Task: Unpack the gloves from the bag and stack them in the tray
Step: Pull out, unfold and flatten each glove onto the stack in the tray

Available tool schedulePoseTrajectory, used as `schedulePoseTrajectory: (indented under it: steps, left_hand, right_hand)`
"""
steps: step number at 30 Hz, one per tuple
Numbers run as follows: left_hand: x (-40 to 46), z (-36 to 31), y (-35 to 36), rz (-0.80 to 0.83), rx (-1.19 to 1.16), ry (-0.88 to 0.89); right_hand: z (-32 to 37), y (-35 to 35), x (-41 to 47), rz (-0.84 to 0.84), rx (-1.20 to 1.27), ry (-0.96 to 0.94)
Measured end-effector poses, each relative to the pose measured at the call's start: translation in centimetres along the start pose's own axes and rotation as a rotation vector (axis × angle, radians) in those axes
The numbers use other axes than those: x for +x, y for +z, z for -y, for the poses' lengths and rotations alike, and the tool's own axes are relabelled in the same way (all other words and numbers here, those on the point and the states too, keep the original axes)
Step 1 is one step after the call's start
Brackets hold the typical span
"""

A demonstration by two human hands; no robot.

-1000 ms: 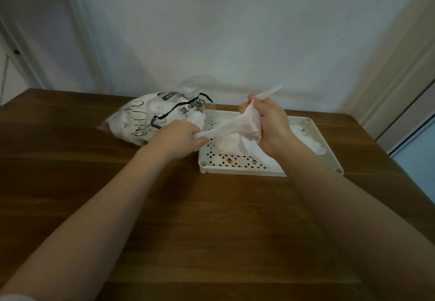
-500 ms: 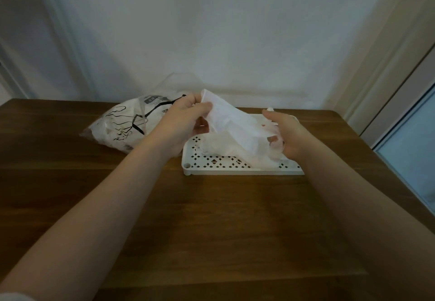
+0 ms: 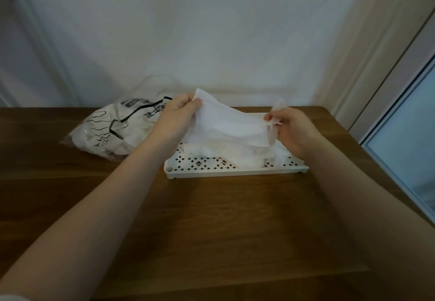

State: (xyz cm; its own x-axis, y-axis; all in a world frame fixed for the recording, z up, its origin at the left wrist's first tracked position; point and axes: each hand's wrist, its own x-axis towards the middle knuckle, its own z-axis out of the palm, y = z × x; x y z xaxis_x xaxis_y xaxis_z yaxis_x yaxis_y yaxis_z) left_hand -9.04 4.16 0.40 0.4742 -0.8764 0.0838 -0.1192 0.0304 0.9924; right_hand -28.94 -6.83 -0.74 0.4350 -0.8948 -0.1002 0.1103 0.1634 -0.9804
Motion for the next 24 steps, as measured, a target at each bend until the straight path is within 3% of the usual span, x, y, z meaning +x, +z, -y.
schedulePoseTrajectory:
  steps: [2,4,10,12,14,16,20,24]
  left_hand:
    - [0.4,-0.1,0.3,0.012,-0.031,-0.004]
    - [0.8,-0.2,0.6,0.005,-0.084,-0.032]
    - [1.0,-0.8,2.0,0.01,-0.23,-0.133]
    - [0.9,-0.4,2.3,0.046,-0.223,-0.164]
    - [1.2,0.3,2.6,0.104,-0.18,-0.219]
    - [1.6,1.2,3.0,0.137,0.024,-0.253]
    - [3.4,3.4,3.3,0.07,0.688,-0.159]
    - [4.7,4.9,3.4,0.032,0.955,-0.052]
  right_hand:
    - [0.2,-0.5,0.0,0.029,0.115,0.04]
    - [0.3,-1.1,0.1,0.122,0.039,0.087]
    - [1.7,-2.6,0.4,0.379,-0.627,0.218]
    - [1.9,-2.9,0.3,0.397,-0.542,0.199]
    - [1.7,-3.5,0.5,0.341,-0.299,0.218]
    - [1.6,-3.7,0.9,0.3,-0.232,0.26]
    - [1.5,-3.1,2.9,0.138,-0.765,0.327]
    - [1.0,-2.6,4.3,-0.055,-0.615,0.345]
